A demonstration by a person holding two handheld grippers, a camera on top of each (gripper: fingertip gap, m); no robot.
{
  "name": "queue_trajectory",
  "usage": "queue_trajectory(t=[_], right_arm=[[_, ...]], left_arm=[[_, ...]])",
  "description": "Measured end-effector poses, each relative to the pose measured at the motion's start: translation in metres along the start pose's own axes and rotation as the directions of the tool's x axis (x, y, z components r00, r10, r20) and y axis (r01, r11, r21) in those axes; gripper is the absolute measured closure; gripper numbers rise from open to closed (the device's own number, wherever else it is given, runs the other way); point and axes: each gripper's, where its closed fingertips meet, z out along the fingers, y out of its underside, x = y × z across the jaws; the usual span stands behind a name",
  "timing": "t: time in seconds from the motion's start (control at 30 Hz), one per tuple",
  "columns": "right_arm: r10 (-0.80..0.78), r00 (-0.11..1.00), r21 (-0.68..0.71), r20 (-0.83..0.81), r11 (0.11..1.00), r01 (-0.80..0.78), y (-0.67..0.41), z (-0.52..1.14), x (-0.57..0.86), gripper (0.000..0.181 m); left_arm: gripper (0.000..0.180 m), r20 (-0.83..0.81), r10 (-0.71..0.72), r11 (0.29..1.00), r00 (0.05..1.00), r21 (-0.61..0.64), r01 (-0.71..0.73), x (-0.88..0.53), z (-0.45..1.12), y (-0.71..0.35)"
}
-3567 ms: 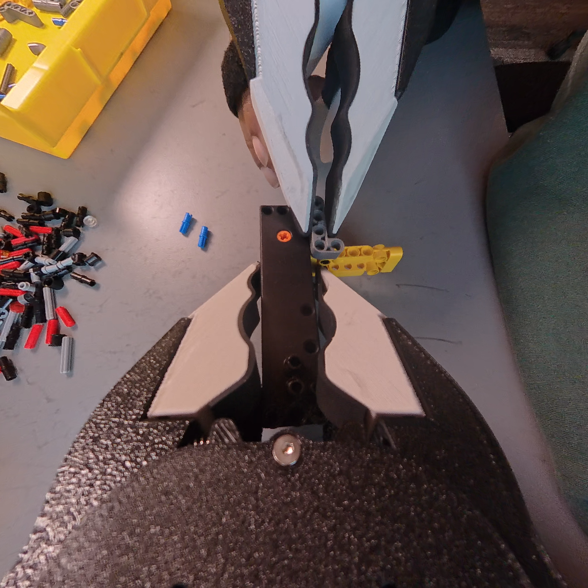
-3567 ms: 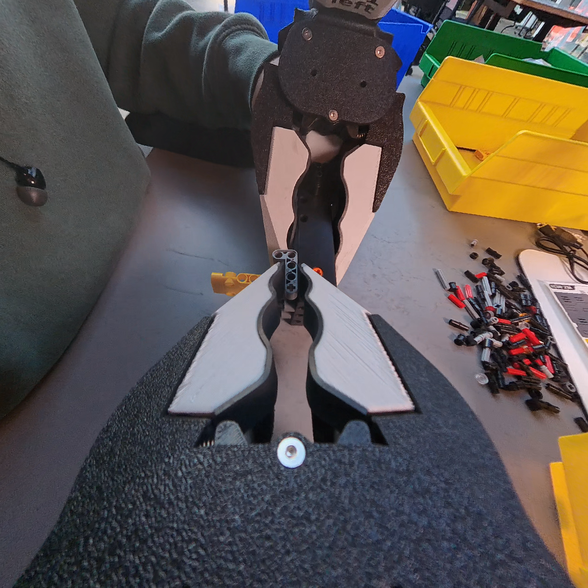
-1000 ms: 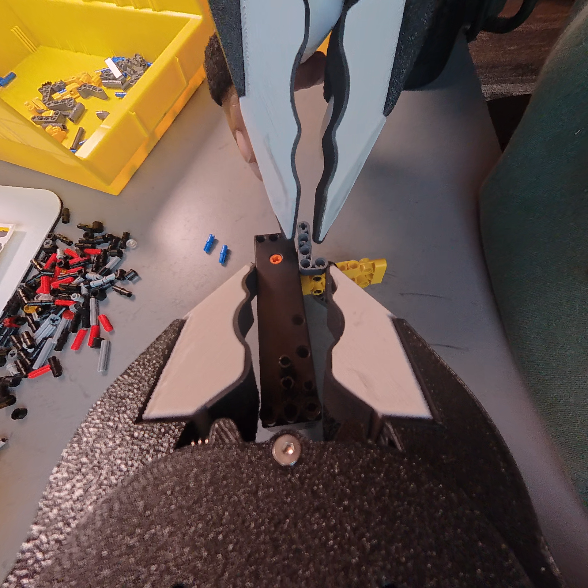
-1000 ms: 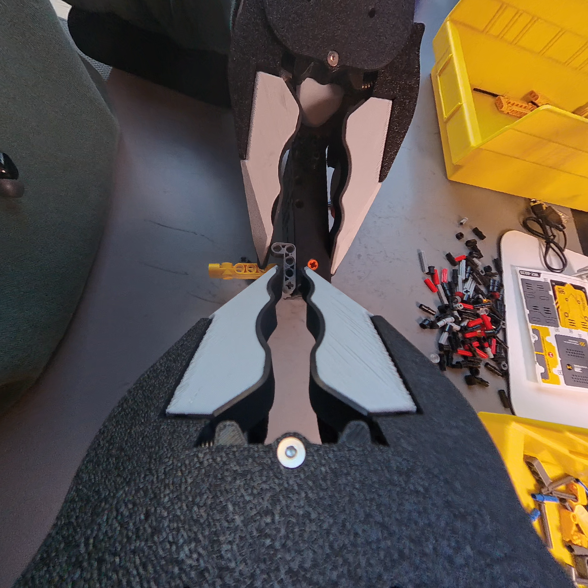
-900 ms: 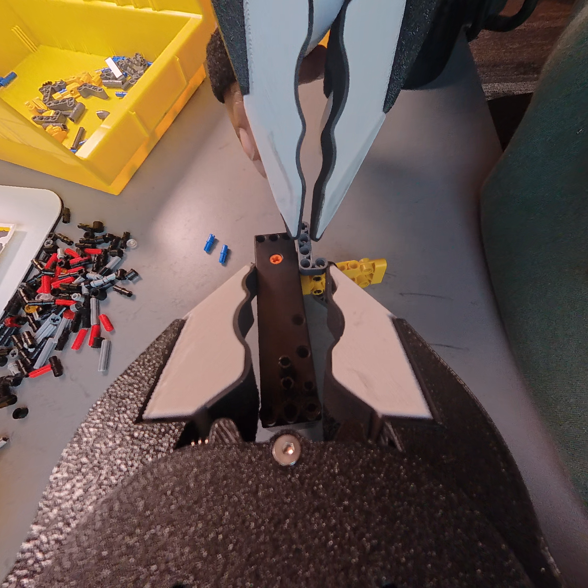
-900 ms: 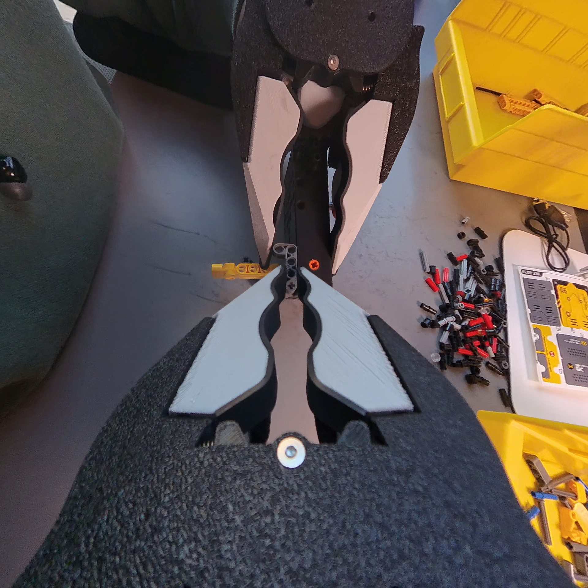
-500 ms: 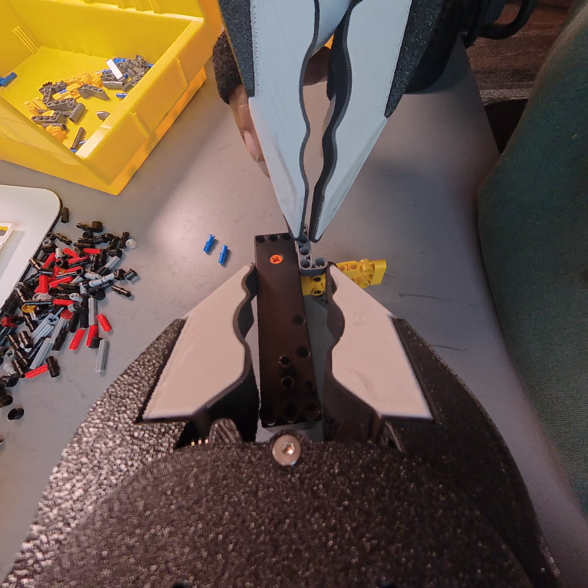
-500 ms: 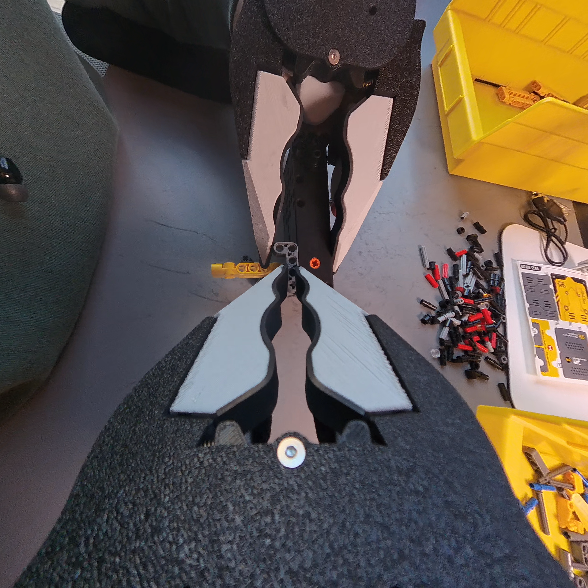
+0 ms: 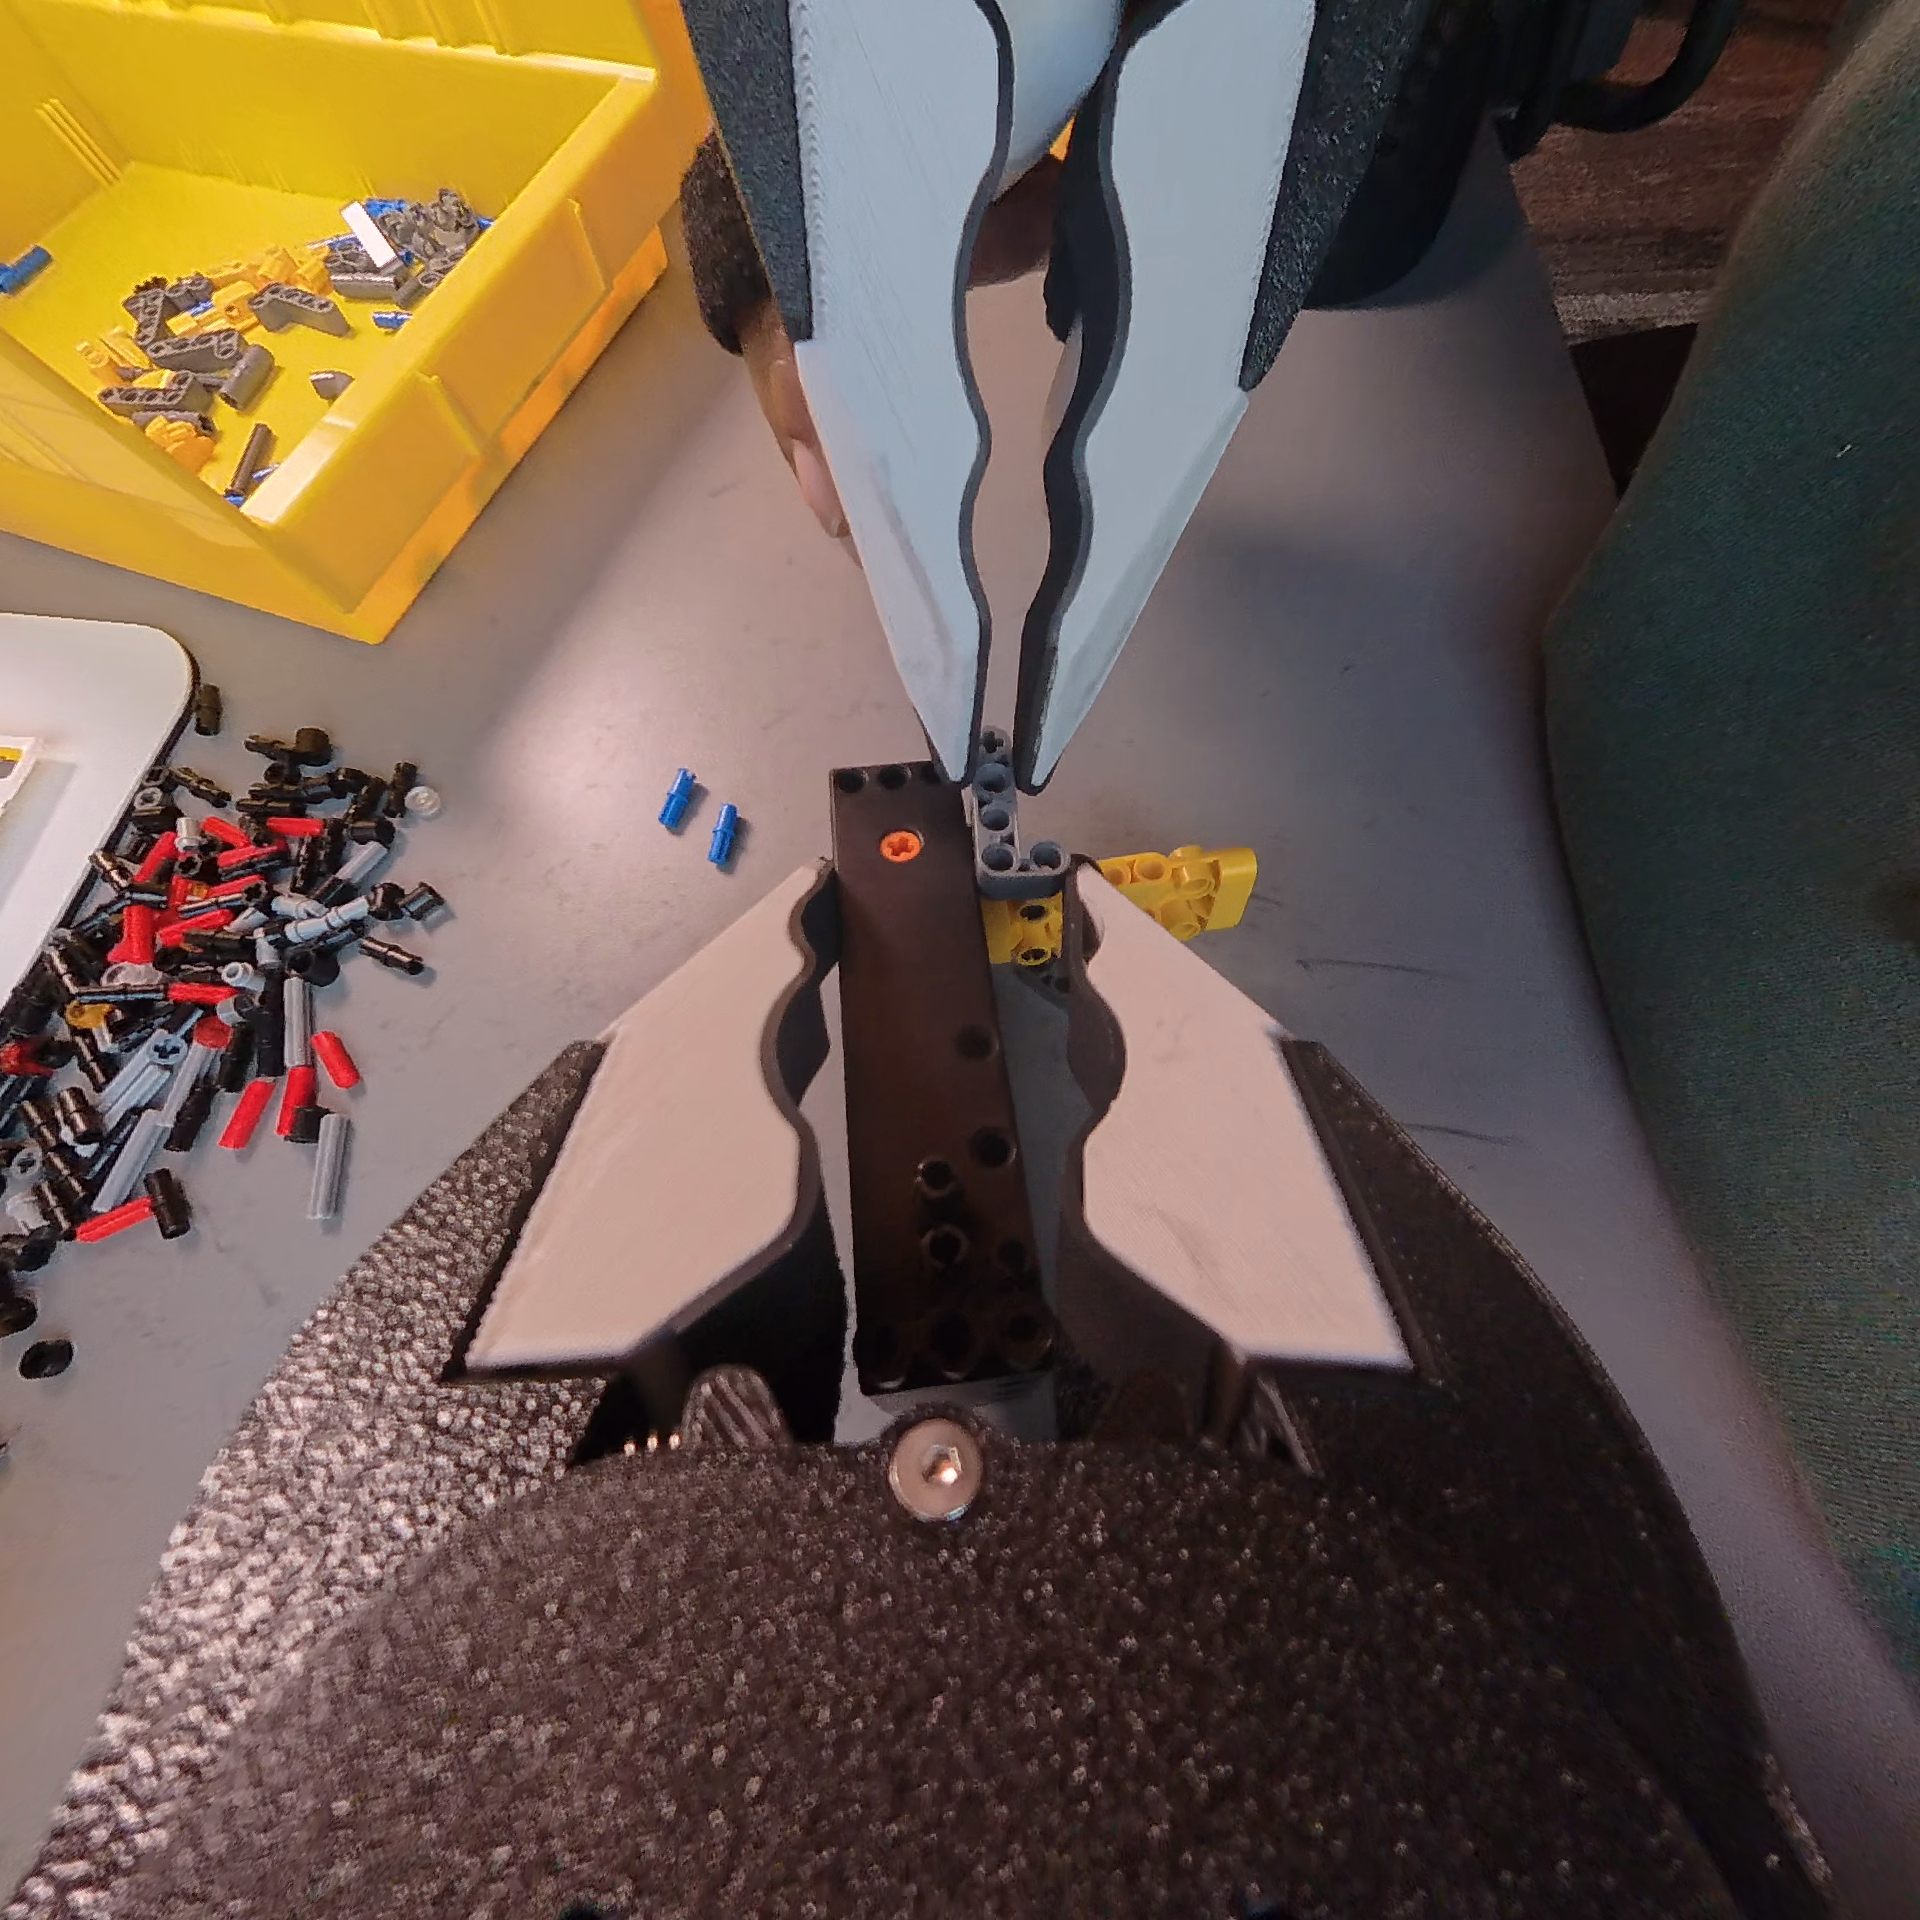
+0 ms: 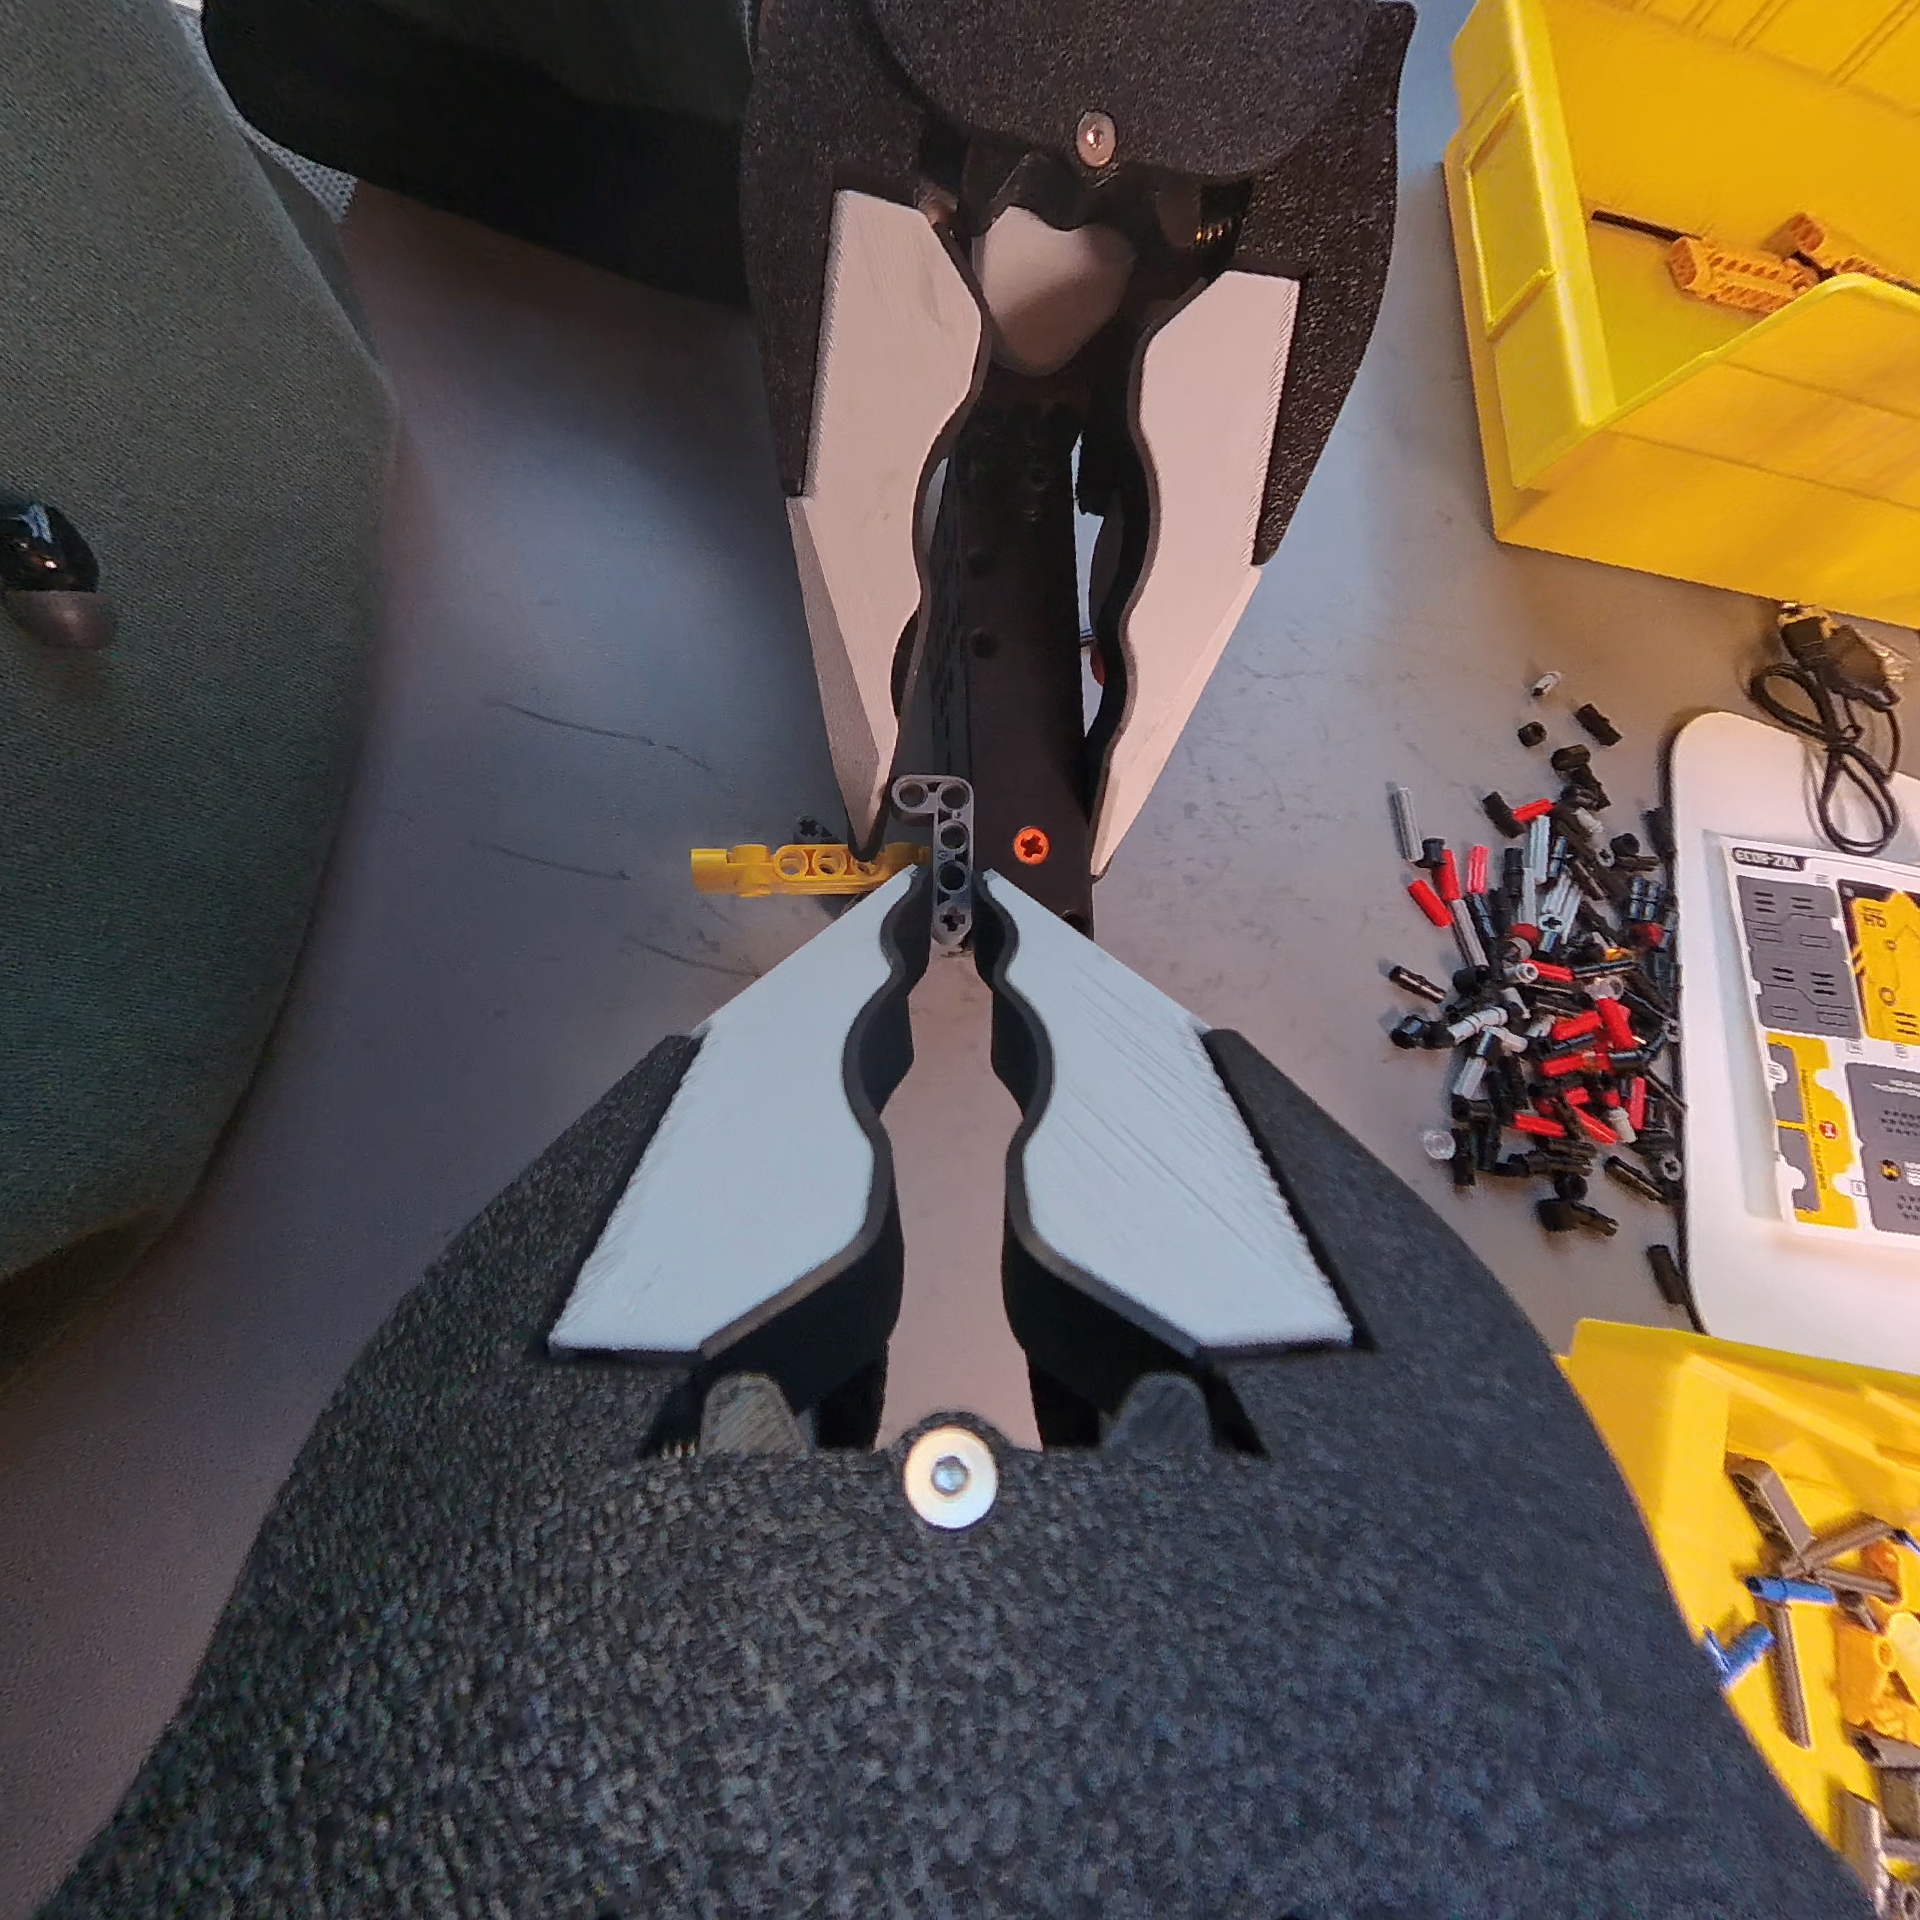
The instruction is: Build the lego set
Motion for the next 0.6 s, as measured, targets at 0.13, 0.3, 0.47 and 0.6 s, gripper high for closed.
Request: queue_trajectory(t=[0.13,0.3,0.47,0.6], right_arm=[[0.017,1.0,0.059,0.012,0.998,-0.018,0.0001,0.0003,-0.0001,0.175],[0.015,1.0,0.095,0.016,0.995,-0.017,0.0029,0.0023,-0.003,0.176],[-0.011,1.0,0.083,0.006,0.997,0.01,0.0014,0.0037,-0.0034,0.176],[-0.024,1.0,0.07,0.006,0.997,0.024,0.0003,0.0046,-0.0036,0.176]], left_arm=[[0.137,-0.017,-0.002,1.0,1.0,0.02,0.003,0.0014,-0.0001,-0.0001],[0.133,-0.057,0.016,1.0,0.998,0.016,-0.015,0.0055,-0.0006,0.0053],[0.133,-0.078,0.006,1.0,0.997,0.003,-0.006,0.0051,-0.001,0.0078],[0.126,-0.132,-0.002,1.0,0.991,0.022,0.005,0.0091,-0.0047,0.0088]])
